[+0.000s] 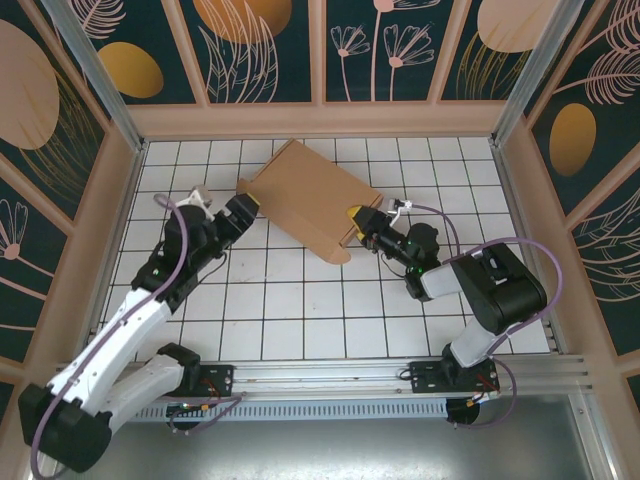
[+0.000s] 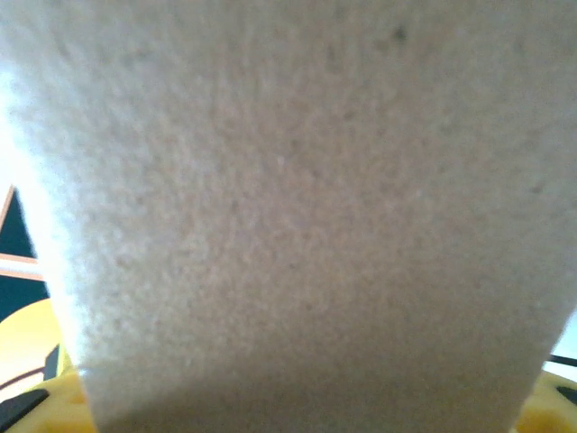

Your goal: Fold the paper box

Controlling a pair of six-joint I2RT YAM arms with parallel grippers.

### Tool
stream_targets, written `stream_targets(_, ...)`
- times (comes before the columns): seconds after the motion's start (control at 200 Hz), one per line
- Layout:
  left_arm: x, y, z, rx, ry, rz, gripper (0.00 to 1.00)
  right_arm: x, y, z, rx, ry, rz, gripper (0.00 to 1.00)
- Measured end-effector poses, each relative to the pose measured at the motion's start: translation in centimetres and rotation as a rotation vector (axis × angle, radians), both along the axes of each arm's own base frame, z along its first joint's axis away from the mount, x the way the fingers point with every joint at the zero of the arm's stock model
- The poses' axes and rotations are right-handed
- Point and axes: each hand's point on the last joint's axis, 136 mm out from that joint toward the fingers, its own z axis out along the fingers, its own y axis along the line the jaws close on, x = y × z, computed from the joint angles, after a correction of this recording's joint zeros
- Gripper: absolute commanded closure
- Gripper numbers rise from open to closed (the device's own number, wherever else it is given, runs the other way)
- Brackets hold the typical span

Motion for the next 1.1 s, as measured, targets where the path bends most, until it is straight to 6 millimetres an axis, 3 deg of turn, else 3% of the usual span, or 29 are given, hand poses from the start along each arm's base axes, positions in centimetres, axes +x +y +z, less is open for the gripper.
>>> stream_targets(0.175, 0.2, -2.2, -2.1, -0.049, 0.11, -0.083, 0.14, -0.3, 0.6, -1.0, -0.064, -0.007, -0.001, 0.54)
stream_targets(0.415, -0.2, -3.9, -2.6, -0.142, 0.177, -0.118, 0.14, -1.2, 1.3, -0.2, -0.161, -0.079, -0.007, 0.54)
stream_targets(0.676, -0.5, -4.5, -4.8, -0.174, 0.24, -0.124, 0.14, -1.3, 1.6, 0.2, -0.197, -0.1, -0.012, 0.54)
stream_targets(0.921, -0.2, -4.9, -5.6, -0.183, 0.256, -0.122, 0.14, -1.3, 1.6, 0.3, -0.17, -0.07, -0.014, 0.54)
stream_targets(1.101, 0.9, -5.3, -6.6, -0.188, 0.261, -0.111, 0.15, -2.2, 3.3, 1.4, -0.128, -0.076, 0.03, 0.54)
